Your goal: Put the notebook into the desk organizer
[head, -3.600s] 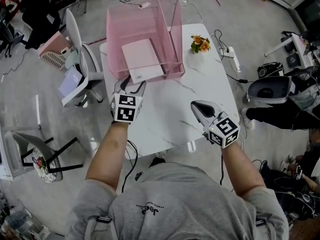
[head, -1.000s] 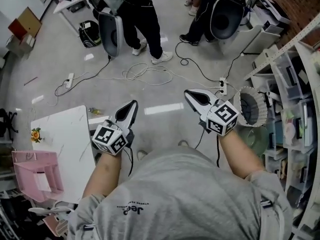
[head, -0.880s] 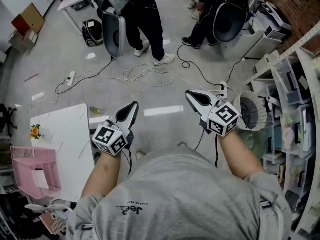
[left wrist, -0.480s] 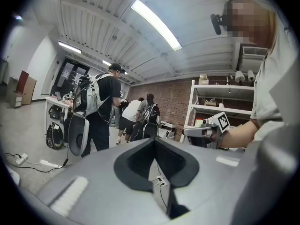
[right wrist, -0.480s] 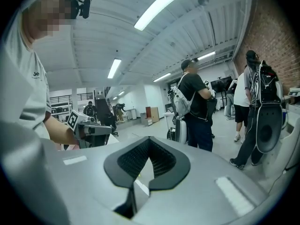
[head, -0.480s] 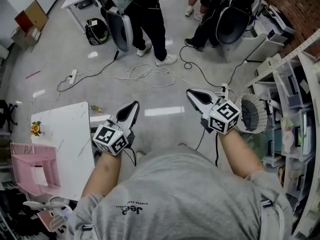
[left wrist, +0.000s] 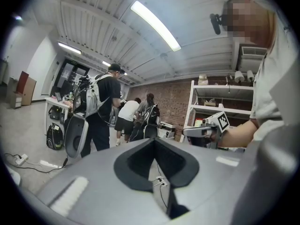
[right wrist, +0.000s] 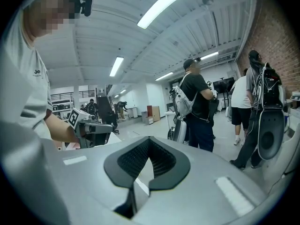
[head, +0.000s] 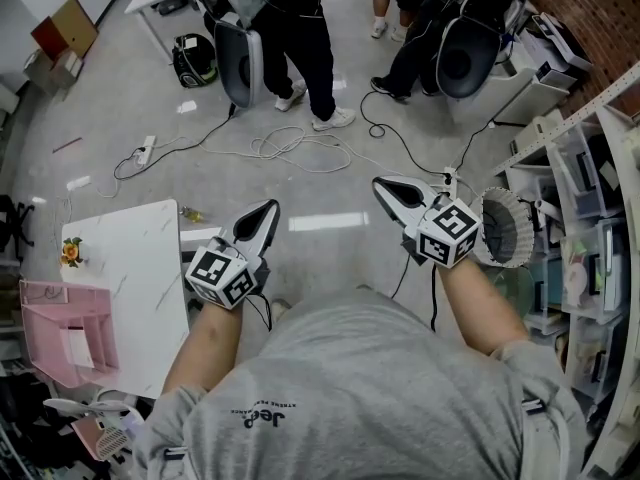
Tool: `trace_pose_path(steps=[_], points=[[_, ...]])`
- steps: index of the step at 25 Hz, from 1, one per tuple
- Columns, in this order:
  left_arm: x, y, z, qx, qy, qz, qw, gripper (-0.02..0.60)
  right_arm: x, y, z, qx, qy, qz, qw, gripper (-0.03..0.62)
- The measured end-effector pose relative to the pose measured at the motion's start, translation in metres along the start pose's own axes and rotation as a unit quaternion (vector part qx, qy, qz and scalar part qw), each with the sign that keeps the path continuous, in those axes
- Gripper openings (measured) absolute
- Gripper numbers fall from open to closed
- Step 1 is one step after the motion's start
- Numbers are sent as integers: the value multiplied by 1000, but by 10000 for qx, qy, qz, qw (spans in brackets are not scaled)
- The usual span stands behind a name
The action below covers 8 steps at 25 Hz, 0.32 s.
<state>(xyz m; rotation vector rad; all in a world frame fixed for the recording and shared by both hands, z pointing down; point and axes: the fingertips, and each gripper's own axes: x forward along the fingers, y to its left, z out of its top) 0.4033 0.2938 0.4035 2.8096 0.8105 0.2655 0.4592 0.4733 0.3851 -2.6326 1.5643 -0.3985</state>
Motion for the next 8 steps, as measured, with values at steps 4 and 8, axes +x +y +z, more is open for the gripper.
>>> trace_pose_path(steps=[4, 8], points=[[-3, 0, -1, -5, -8, 23, 10000, 58, 1, 2, -1, -25, 13, 28, 10000, 2], [-7, 0, -1, -30, -43, 48, 10000, 58, 2, 6, -2, -38, 18, 56, 10000, 2]])
